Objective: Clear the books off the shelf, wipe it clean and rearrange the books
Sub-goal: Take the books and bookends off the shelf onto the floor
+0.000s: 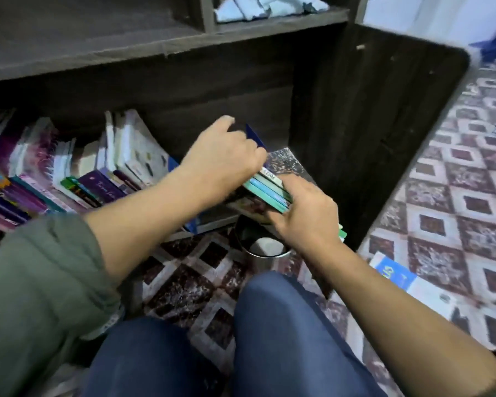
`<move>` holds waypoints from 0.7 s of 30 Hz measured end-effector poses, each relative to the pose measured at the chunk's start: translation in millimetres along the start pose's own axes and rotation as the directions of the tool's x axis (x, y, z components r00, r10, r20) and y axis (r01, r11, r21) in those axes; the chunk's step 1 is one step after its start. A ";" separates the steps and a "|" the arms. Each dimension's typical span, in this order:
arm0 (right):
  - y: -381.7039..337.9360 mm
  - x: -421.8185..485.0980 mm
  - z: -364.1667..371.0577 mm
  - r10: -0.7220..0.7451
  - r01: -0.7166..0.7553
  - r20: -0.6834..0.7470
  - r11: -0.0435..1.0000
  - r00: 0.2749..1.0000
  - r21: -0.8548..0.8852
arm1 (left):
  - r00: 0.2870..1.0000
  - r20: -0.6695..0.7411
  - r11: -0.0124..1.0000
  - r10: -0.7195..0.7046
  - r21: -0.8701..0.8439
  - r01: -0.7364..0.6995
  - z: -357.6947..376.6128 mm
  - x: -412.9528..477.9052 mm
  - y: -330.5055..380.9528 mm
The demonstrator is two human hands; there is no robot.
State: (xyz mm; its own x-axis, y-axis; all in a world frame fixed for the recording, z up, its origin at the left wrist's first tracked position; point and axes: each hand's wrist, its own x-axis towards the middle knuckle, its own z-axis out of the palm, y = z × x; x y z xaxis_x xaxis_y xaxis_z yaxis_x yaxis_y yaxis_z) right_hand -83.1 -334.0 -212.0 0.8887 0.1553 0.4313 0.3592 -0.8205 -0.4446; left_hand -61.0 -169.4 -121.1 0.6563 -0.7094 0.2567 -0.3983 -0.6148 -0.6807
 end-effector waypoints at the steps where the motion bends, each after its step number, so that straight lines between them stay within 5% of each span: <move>1: 7.2 -11.4 -11.5 0.028 -0.028 0.020 1.000 0.999 -0.010 | 0.997 0.062 0.996 0.052 -0.073 -0.047 -5.7 10.4 6.9; 5: 38.9 -60.6 -42.6 0.170 -0.161 0.080 0.981 0.982 -0.113 | 0.947 0.236 0.968 0.219 -0.173 -0.181 -28.0 45.6 53.5; 12: 118.5 -142.0 -57.1 0.477 -0.422 0.194 0.867 0.857 -0.263 | 0.858 0.063 0.819 0.510 -0.342 -0.462 -19.5 89.6 168.2; 17: 181.0 -180.0 -46.3 0.598 -0.529 0.150 0.780 0.787 -0.333 | 0.738 -0.072 0.686 0.671 -0.316 -0.655 11.1 138.8 212.1; 21: 238.1 -202.6 -27.4 0.626 -0.539 0.181 0.759 0.759 -0.366 | 0.702 0.129 0.714 0.700 -0.125 -0.689 29.8 174.2 242.6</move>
State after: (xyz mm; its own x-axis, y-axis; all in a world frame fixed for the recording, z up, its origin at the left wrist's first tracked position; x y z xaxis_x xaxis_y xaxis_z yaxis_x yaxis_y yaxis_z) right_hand -185.5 -575.9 -383.7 0.9506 -0.2962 -0.0931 -0.3104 -0.9076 -0.2827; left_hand -24.1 -431.9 -262.0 0.2645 -0.8842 -0.3851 -0.8167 0.0070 -0.5771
